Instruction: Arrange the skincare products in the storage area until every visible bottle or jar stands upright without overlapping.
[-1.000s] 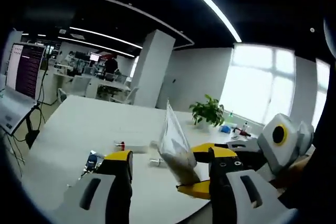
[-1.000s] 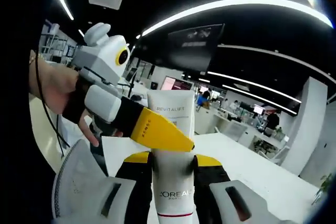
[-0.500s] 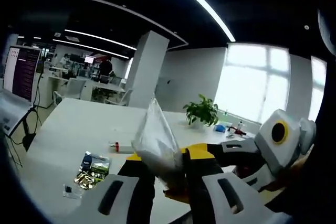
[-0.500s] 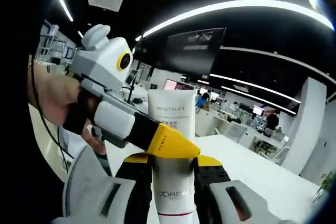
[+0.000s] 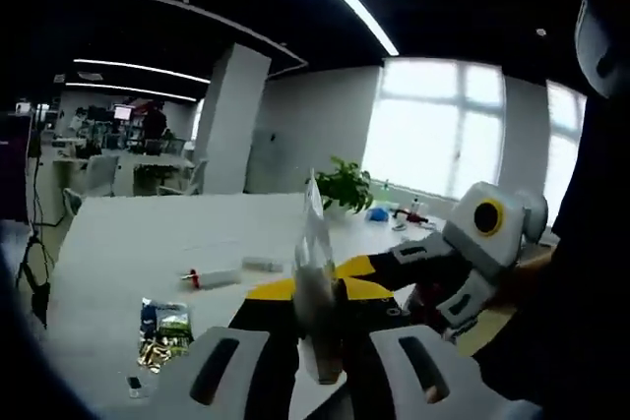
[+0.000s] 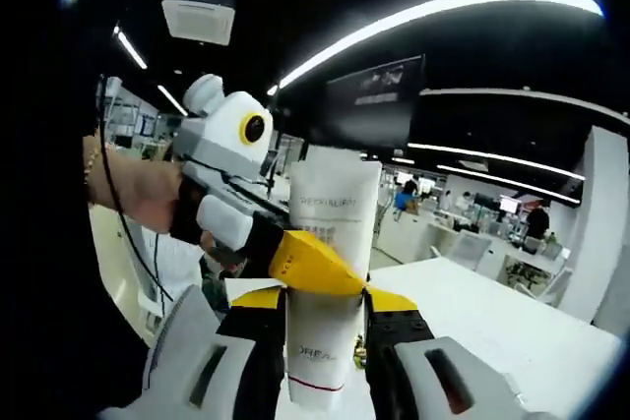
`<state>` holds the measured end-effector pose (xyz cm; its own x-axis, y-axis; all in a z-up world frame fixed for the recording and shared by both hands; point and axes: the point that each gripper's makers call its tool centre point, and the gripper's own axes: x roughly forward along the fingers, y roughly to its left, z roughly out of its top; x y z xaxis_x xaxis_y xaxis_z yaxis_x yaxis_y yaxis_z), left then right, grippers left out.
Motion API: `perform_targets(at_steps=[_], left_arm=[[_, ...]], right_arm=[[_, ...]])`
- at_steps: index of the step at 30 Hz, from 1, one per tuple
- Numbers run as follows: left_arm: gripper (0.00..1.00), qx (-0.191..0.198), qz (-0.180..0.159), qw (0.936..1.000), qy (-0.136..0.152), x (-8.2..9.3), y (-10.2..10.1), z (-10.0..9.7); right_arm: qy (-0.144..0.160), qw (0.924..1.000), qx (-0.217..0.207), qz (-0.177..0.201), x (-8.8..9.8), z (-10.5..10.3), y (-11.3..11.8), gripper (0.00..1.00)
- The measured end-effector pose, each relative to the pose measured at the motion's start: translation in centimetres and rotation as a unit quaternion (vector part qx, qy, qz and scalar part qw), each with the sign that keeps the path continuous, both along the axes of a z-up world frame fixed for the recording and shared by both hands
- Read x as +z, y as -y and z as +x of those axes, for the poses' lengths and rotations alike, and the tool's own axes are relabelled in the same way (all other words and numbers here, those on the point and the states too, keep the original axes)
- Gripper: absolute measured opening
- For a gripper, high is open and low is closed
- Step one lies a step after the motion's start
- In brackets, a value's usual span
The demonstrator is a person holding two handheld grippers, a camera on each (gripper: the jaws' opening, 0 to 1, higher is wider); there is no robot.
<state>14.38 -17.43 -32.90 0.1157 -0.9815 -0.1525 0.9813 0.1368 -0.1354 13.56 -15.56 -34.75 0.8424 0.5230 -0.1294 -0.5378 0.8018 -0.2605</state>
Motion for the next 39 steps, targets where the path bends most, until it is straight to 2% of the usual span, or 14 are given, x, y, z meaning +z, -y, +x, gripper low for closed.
perform_targets(at_steps=[3,6,7,11,14,16,17,19,22,24,28,31,37,39], left_arm=[[0.08,-0.047,0.008,0.9987,0.019,0.6,0.4,-1.3],[0.08,-0.098,0.014,0.9941,0.043,1.3,0.8,-2.7],[0.08,-0.125,0.015,0.9904,0.058,1.5,0.9,-3.5],[0.08,-0.185,0.024,0.9776,0.098,2.0,1.6,-5.7],[0.08,-0.212,0.027,0.97,0.115,2.1,2.1,-6.6],[0.08,-0.227,0.033,0.9649,0.129,1.9,2.7,-6.9],[0.08,-0.228,0.034,0.9647,0.128,1.9,2.9,-6.9],[0.08,-0.234,0.04,0.9632,0.127,1.6,3.2,-6.8],[0.08,-0.239,0.045,0.9622,0.122,1.4,3.4,-6.5],[0.08,-0.238,0.045,0.9624,0.122,1.3,3.4,-6.2],[0.08,-0.241,0.051,0.9614,0.122,0.9,3.6,-5.9],[0.08,-0.247,0.064,0.9587,0.126,0.1,3.7,-6.0],[0.08,-0.251,0.068,0.959,0.112,-0.5,3.4,-5.6],[0.09,-0.248,0.067,0.9612,0.102,-0.7,3.4,-5.2]], right_arm=[[-0.001,0.9997,0.022,0.006,0.7,-0.5,0.3,0.25],[-0.015,0.9978,0.061,0.024,1.1,-1.2,0.3,0.25],[-0.019,0.9965,0.078,0.021,1.1,-1.5,0.3,0.26],[-0.039,0.9933,0.107,0.022,1.2,-1.9,1.1,0.3],[-0.054,0.9901,0.128,0.024,1.1,-2.3,1.2,0.29],[-0.058,0.9893,0.134,0.013,0.8,-2.4,1.2,0.27],[-0.06,0.9893,0.133,0.009,0.7,-2.4,1.2,0.26],[-0.064,0.9906,0.121,0.003,0.4,-1.9,1.8,0.31],[-0.081,0.9899,0.115,0.016,0.0,-1.5,2.4,0.36],[-0.084,0.9895,0.116,0.021,-0.1,-1.5,2.5,0.32],[-0.108,0.9829,0.148,0.018,-1.0,-2.5,1.4,0.13],[-0.116,0.9824,0.145,0.015,-1.6,-2.4,1.5,0.13],[-0.111,0.9814,0.156,0.017,-2.1,-2.4,1.4,0.11],[-0.112,0.9812,0.157,0.017,-2.3,-2.1,1.5,0.11]])
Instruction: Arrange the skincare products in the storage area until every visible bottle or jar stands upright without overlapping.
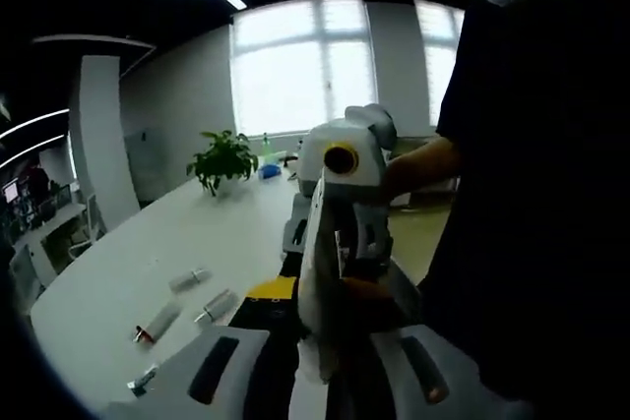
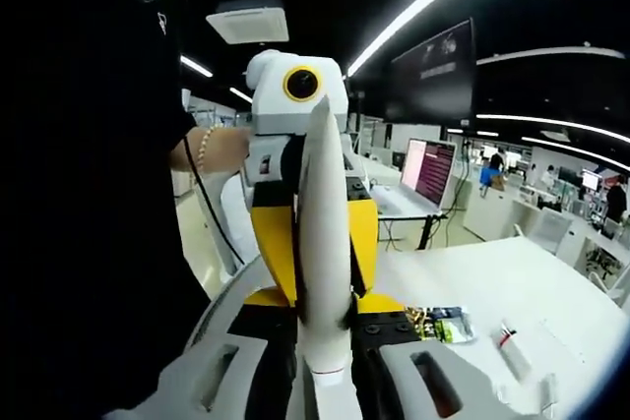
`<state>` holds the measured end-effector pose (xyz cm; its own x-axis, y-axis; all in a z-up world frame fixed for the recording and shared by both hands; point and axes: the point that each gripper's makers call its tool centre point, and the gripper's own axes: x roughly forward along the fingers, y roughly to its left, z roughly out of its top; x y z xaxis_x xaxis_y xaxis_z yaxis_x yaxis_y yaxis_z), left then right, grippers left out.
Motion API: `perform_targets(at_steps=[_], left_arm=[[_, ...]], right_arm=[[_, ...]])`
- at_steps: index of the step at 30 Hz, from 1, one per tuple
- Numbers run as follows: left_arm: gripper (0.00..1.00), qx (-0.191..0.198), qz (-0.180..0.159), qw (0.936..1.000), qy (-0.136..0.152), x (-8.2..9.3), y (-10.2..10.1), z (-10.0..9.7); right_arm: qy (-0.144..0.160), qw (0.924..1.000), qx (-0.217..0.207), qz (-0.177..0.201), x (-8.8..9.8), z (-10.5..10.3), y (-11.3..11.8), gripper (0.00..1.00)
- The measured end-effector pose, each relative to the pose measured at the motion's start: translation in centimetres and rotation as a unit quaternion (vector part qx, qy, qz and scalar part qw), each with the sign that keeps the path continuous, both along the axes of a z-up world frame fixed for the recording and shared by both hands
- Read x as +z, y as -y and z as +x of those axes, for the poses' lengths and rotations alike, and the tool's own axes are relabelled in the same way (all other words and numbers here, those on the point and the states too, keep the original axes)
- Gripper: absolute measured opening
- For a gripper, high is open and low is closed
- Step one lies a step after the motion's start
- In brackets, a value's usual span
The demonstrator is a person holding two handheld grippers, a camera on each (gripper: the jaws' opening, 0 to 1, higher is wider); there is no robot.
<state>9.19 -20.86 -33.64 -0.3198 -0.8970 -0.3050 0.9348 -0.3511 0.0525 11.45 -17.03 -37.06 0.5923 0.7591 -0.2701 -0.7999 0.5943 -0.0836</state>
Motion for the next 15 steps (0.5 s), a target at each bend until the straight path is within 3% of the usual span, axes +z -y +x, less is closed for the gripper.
perform_targets(at_steps=[7,15], left_arm=[[0.11,0.045,-0.018,0.9978,-0.045,-0.8,0.7,1.8],[0.11,0.068,-0.002,0.9972,-0.033,-2.6,2.3,3.8]], right_arm=[[-0.005,0.9997,-0.014,-0.02,-1.2,1.5,1.0,0.11],[-0.016,0.9979,-0.042,-0.046,-3.2,3.6,2.2,0.13]])
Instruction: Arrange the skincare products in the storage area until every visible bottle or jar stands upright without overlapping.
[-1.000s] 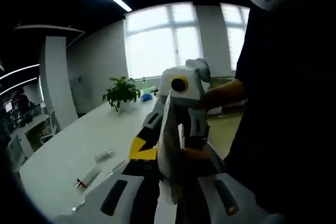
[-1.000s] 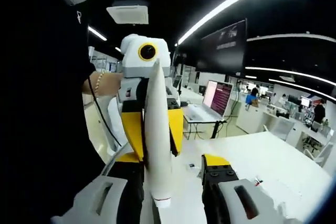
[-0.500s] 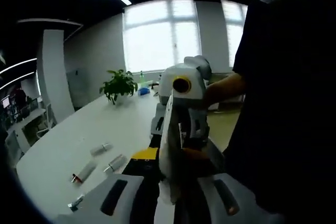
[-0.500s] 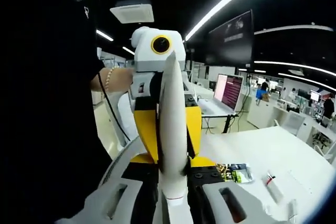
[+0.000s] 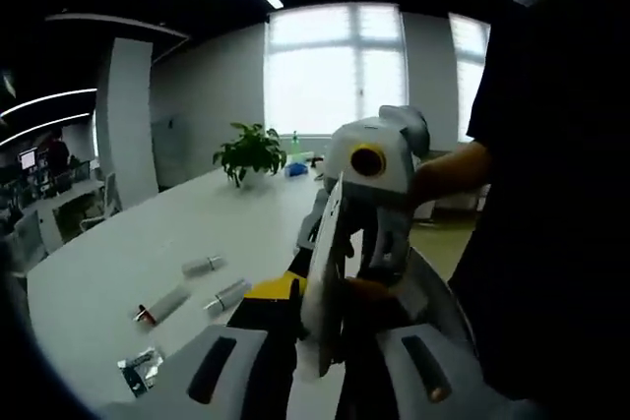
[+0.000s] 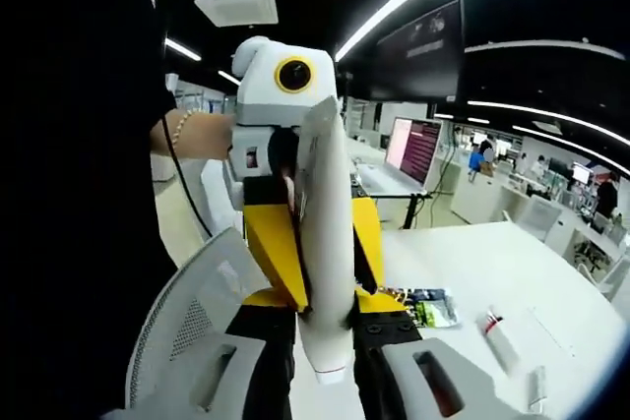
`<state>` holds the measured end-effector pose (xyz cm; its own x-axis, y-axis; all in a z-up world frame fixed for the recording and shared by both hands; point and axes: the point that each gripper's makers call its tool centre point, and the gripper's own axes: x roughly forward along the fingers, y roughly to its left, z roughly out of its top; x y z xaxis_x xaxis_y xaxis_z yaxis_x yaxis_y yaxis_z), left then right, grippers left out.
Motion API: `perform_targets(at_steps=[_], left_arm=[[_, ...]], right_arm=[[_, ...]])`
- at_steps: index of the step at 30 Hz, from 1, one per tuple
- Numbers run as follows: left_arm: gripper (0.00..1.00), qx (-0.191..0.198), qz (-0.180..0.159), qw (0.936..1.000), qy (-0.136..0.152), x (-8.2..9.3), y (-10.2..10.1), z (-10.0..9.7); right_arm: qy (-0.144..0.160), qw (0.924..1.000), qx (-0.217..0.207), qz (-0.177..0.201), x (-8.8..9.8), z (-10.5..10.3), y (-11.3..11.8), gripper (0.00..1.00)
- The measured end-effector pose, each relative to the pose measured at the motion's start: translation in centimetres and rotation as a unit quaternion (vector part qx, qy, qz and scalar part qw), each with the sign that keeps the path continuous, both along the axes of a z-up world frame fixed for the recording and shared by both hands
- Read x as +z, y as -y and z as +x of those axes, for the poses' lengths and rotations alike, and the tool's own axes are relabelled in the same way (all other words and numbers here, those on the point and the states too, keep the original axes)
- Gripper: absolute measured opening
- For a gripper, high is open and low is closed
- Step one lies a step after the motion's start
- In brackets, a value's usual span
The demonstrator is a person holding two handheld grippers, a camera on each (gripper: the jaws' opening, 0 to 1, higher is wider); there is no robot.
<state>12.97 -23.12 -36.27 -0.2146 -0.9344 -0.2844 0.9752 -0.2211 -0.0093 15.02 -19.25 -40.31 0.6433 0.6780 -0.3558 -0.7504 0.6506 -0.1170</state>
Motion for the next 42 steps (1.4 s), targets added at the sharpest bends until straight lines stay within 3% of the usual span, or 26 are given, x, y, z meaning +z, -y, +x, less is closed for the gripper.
perform_targets(at_steps=[7,12,15,20,24,32,38,39,40,42], left_arm=[[0.13,0.024,0.01,0.9997,0.006,-1.2,2.2,1.6],[0.13,0.013,0.022,0.9997,0.001,-2.9,3.7,2.1],[0.12,-0.008,0.026,0.9995,0.013,-4.1,4.6,2.4],[0.11,-0.013,0.03,0.9995,0.001,-5.9,6.8,3.6],[0.12,-0.004,0.042,0.999,-0.013,-8.1,8.8,5.9],[0.13,-0.002,0.076,0.9965,-0.034,-12.0,11.2,8.4],[0.13,-0.01,0.09,0.995,-0.042,-14.1,12.0,8.9],[0.13,-0.006,0.08,0.9956,-0.047,-13.6,12.1,9.0],[0.13,-0.002,0.082,0.9954,-0.048,-13.5,12.3,9.3],[0.14,0.001,0.083,0.9953,-0.051,-13.5,12.5,9.7]], right_arm=[[0.006,0.999,-0.043,-0.004,-1.4,1.7,2.6,0.14],[-0.001,0.999,-0.044,-0.005,-3.2,2.3,4.3,0.13],[-0.007,0.9994,-0.033,-0.003,-4.2,2.6,5.2,0.14],[-0.026,0.999,-0.029,-0.021,-6.1,4.0,7.2,0.14],[-0.042,0.9974,-0.058,-0.007,-7.6,5.7,8.9,0.14],[-0.067,0.9935,-0.083,-0.04,-11.6,8.1,11.8,0.14],[-0.081,0.9926,-0.074,-0.053,-13.6,8.4,12.8,0.14],[-0.083,0.9924,-0.074,-0.053,-13.8,8.4,12.9,0.14],[-0.089,0.9917,-0.09,-0.023,-13.5,8.7,13.1,0.14],[-0.081,0.9923,-0.092,-0.016,-13.4,9.1,13.3,0.14]])
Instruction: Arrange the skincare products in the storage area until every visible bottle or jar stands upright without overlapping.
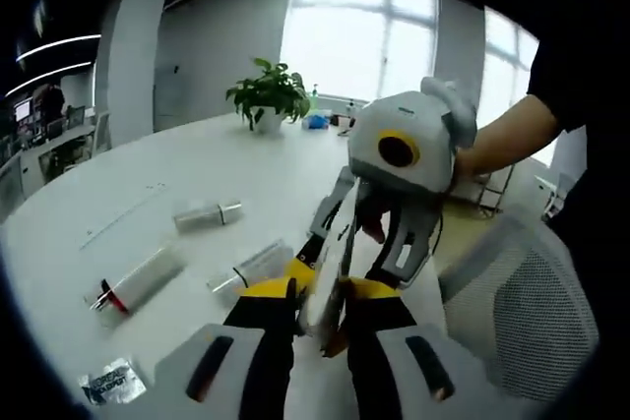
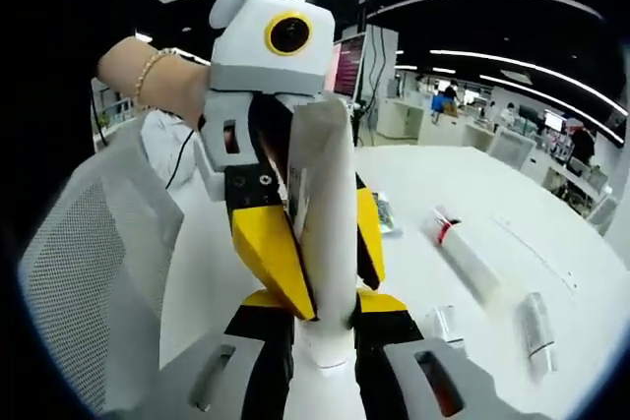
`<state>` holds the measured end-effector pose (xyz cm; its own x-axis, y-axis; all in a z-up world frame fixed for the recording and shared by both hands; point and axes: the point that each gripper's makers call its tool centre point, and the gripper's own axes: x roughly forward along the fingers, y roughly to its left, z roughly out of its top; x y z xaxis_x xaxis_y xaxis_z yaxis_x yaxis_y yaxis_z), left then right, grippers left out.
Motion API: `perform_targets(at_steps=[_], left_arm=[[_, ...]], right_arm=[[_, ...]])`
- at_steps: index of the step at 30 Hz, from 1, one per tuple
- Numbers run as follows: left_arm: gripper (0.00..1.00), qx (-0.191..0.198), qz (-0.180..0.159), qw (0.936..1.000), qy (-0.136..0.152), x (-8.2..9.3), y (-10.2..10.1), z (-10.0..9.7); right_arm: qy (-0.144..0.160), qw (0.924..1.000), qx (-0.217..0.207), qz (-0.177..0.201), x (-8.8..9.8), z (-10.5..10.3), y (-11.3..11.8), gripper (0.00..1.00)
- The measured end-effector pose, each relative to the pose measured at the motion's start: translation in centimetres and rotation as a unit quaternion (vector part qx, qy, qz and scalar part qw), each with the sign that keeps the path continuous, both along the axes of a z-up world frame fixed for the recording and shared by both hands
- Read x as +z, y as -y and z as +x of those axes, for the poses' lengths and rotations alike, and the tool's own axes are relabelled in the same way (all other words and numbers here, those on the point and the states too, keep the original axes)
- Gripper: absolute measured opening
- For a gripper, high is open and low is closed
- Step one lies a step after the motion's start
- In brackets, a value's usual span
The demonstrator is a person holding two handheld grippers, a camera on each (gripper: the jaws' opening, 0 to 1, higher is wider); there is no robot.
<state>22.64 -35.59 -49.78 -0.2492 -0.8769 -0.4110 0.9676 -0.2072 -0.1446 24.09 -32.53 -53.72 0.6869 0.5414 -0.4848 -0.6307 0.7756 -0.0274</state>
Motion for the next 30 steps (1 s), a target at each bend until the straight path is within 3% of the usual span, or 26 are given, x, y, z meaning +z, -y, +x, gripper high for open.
perform_targets(at_steps=[9,21,26,30], left_arm=[[0.14,-0.012,0.0,0.9998,0.017,-0.2,1.1,0.3],[0.14,-0.018,-0.008,0.9997,0.017,-0.1,1.3,-0.1],[0.23,-0.006,-0.016,0.9998,0.013,0.6,1.3,0.1],[0.25,-0.003,-0.016,0.9998,0.015,0.4,0.9,0.5]], right_arm=[[0.017,0.9995,-0.013,0.023,0.1,0.4,0.6,0.15],[0.024,0.9995,-0.018,-0.001,-0.6,0.3,0.7,0.17],[0.007,0.9993,-0.023,-0.027,-1.9,0.4,1.0,0.18],[-0.004,0.9993,-0.036,-0.012,-2.0,0.3,1.2,0.21]])
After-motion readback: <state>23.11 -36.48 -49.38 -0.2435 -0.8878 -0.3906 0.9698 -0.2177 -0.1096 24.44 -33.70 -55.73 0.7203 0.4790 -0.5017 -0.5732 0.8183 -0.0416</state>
